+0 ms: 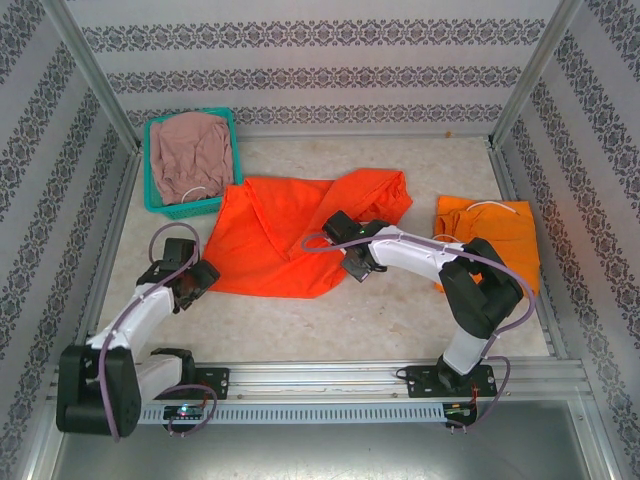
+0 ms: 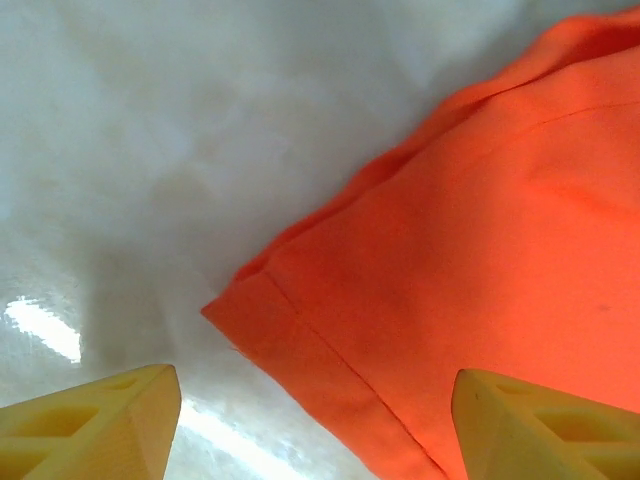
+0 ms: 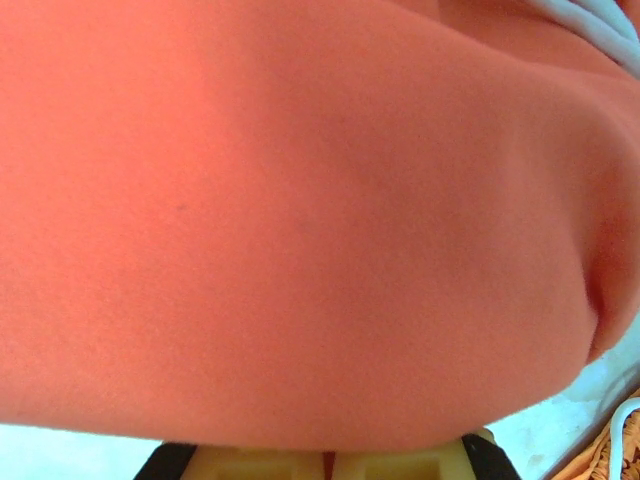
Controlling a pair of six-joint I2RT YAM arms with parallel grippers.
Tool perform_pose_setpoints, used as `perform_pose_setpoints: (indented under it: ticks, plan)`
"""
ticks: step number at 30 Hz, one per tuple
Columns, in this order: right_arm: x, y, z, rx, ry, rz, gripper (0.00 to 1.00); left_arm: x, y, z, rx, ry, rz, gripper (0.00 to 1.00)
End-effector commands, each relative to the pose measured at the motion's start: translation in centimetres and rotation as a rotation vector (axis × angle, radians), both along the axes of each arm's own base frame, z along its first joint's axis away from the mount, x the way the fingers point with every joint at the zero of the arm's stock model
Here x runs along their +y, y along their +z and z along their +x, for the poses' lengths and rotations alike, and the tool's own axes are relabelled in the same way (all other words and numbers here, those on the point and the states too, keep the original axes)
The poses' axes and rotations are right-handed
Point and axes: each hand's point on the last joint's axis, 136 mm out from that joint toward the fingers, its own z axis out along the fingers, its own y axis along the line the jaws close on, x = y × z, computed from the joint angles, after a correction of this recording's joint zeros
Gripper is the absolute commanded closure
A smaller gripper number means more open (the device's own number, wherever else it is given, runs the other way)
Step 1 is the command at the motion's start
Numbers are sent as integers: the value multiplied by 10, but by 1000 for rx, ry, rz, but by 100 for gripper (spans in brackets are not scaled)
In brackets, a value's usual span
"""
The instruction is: Fold and stack the shorts
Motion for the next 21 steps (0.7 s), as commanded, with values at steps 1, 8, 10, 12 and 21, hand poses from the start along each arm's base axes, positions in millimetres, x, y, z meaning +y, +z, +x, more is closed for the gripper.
perform_pose_setpoints:
  ticks: [1,8,10,12,21]
  plan:
    - [-2,18,5,-40,-20,15,100,2,1,18,-6,-4,28,31]
    - [-3,23,8,-46,-15,18,100,2,-8,30,13,-17,42,45]
    - [-5,25,8,-49,-8,12,100,4,-3,39,-7,-24,53,48]
    - [-6,26,8,-51,0,10,100,2,1,50,-30,-33,45,52]
    - [-6,35,10,-67,16,32,100,-10,5,78,-41,-78,-3,73]
